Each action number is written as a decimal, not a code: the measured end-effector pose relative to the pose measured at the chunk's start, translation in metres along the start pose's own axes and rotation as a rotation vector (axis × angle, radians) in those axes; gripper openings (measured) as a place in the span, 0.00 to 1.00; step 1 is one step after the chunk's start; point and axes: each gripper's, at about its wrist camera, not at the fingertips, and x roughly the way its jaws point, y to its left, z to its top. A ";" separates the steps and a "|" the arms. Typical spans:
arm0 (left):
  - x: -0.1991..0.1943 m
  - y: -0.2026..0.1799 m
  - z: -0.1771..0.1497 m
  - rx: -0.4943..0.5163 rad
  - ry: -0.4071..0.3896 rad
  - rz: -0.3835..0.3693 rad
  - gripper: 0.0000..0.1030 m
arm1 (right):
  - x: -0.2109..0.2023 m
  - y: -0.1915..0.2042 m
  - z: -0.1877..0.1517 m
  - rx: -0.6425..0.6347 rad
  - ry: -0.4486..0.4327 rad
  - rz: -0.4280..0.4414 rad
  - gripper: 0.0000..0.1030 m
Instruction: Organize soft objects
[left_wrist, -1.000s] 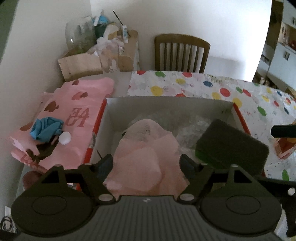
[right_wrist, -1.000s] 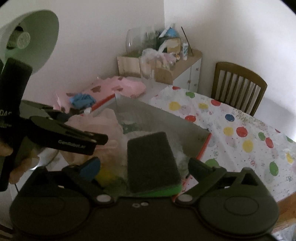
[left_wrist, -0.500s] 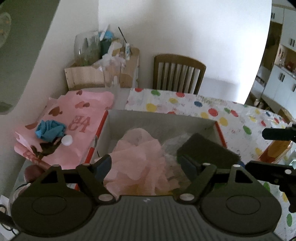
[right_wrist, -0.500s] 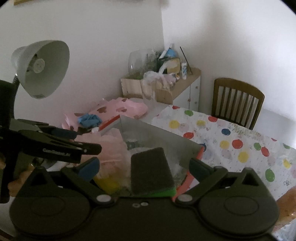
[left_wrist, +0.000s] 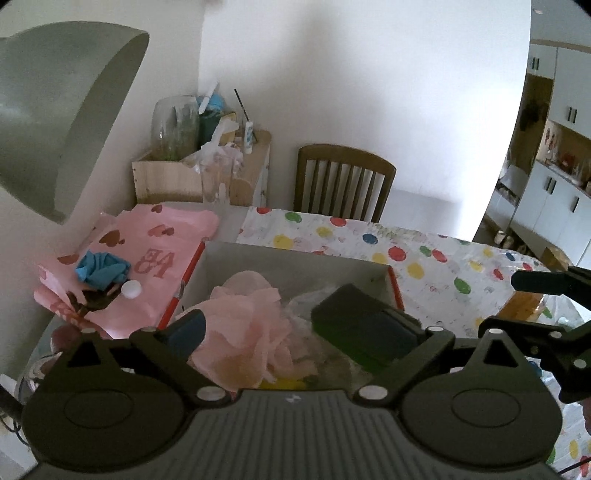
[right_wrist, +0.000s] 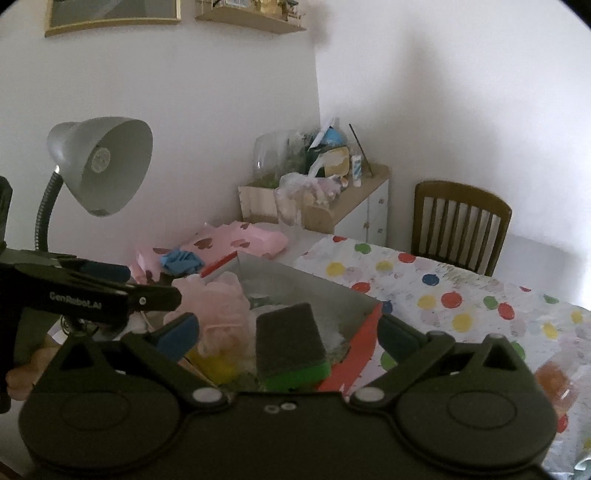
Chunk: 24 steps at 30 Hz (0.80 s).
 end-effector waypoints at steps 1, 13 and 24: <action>-0.002 -0.001 -0.001 -0.003 -0.003 0.000 0.99 | -0.003 0.000 -0.001 0.001 -0.008 -0.001 1.00; -0.036 -0.025 -0.017 0.006 -0.048 0.021 0.99 | -0.036 -0.002 -0.012 0.047 -0.087 -0.029 1.00; -0.063 -0.044 -0.030 0.008 -0.090 -0.040 1.00 | -0.049 -0.006 -0.029 0.090 -0.099 -0.095 1.00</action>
